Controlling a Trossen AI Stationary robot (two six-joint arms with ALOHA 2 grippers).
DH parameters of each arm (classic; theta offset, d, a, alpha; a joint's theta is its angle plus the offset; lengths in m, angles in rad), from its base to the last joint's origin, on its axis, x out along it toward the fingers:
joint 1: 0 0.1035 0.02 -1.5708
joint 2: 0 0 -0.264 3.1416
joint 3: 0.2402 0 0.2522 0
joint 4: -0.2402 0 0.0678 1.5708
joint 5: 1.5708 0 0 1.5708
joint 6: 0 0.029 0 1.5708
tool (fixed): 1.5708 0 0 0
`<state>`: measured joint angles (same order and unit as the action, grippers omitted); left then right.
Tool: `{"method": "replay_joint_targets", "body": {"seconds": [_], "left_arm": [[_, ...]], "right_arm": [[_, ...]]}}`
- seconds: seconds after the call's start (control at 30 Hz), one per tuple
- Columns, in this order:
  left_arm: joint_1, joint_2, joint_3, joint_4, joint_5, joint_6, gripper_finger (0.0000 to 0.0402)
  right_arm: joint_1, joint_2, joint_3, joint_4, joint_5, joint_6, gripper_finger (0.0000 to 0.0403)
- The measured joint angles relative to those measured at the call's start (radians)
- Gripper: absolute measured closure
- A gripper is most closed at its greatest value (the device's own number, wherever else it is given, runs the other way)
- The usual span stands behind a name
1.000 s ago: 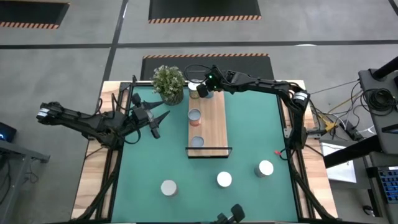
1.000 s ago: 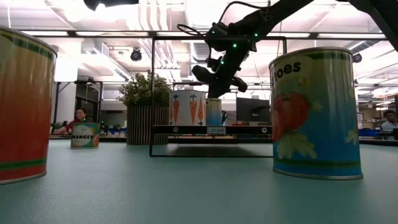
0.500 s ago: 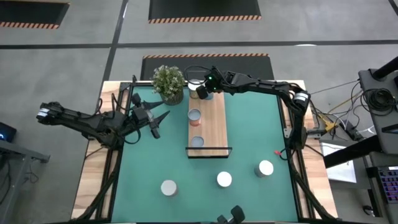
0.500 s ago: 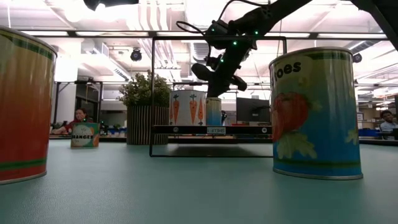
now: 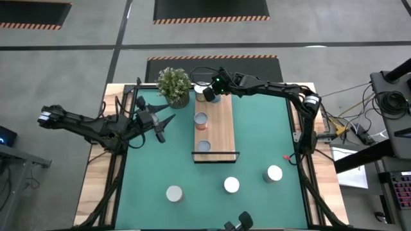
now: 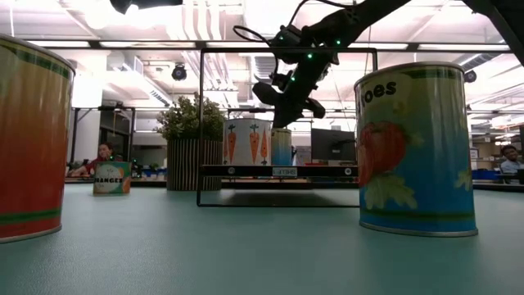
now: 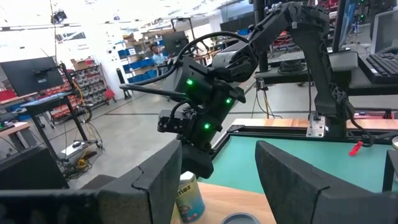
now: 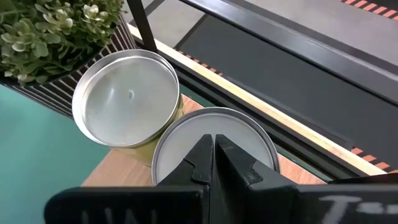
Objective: Pick and place cans onto a shelf
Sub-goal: Put the canned cherries on the shelf
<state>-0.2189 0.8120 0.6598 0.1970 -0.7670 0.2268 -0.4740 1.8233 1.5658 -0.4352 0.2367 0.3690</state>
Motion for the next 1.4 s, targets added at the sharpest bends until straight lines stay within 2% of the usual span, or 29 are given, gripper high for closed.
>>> {"method": "replay_joint_targets", "body": {"seconds": [0.77, 1.03, 1.4], "left_arm": [[0.000, 0.000, 0.000, 0.005, 0.000, -0.008, 0.0214], [0.000, 0.000, 0.000, 0.005, 0.000, -0.007, 0.0214], [0.000, 0.000, 0.000, 0.005, 0.000, -0.007, 0.0214]], "right_arm": [[-0.002, 0.006, -0.003, 0.006, 0.035, -0.032, 0.0394], [-0.002, -0.032, -0.003, -0.040, -0.038, -0.029, 0.0394], [-0.002, -0.008, -0.017, -0.022, -0.024, -0.038, 0.0394]]}}
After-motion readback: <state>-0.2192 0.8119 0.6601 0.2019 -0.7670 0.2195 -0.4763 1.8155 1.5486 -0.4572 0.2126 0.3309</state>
